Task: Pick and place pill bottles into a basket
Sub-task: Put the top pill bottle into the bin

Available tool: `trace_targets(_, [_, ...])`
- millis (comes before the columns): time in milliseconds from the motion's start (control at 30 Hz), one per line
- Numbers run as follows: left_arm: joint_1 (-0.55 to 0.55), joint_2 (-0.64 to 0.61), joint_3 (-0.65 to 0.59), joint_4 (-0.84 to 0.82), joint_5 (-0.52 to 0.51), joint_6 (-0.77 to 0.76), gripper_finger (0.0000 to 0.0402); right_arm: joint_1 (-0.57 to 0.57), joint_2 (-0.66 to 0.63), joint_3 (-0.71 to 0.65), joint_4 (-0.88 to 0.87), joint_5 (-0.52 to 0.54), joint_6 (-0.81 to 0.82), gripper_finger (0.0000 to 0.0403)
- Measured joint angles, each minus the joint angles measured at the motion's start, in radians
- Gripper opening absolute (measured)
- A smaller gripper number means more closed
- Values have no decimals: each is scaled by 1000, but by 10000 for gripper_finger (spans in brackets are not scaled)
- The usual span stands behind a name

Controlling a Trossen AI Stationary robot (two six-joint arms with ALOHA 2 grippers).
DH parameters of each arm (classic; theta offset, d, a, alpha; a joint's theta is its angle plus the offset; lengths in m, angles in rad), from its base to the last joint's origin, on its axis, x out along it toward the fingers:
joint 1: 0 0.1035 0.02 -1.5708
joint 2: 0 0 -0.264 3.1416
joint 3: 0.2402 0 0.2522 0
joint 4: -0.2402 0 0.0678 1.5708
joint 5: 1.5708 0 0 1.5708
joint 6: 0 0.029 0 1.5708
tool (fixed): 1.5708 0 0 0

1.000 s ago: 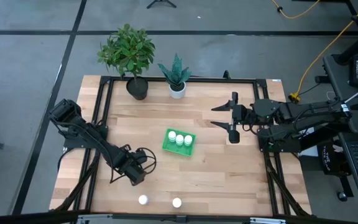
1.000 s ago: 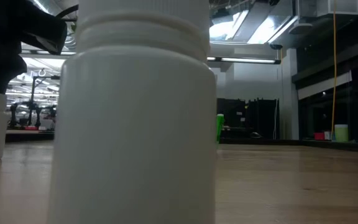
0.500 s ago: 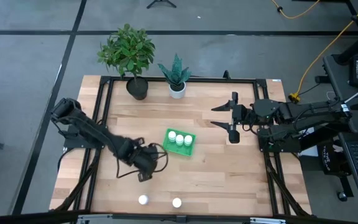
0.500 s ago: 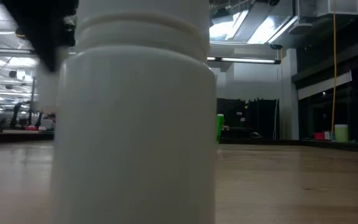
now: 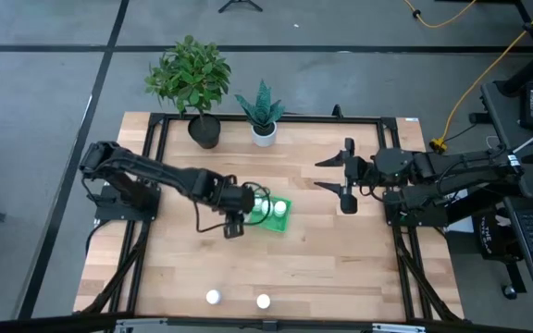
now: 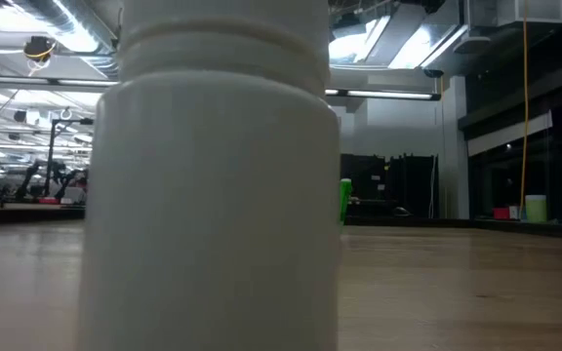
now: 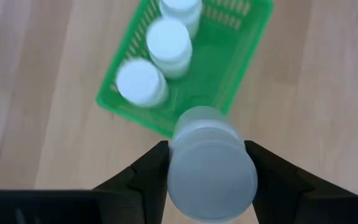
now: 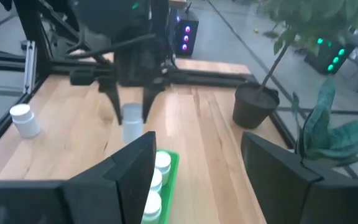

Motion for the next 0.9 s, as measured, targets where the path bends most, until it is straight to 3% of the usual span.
trace_targets(233, [79, 46, 3, 82, 96, 66, 170, 0, 0, 0, -66, 0, 24, 239])
trace_targets(900, [86, 208, 46, 81, 116, 137, 170, 0, 0, 0, -111, 0, 26, 238])
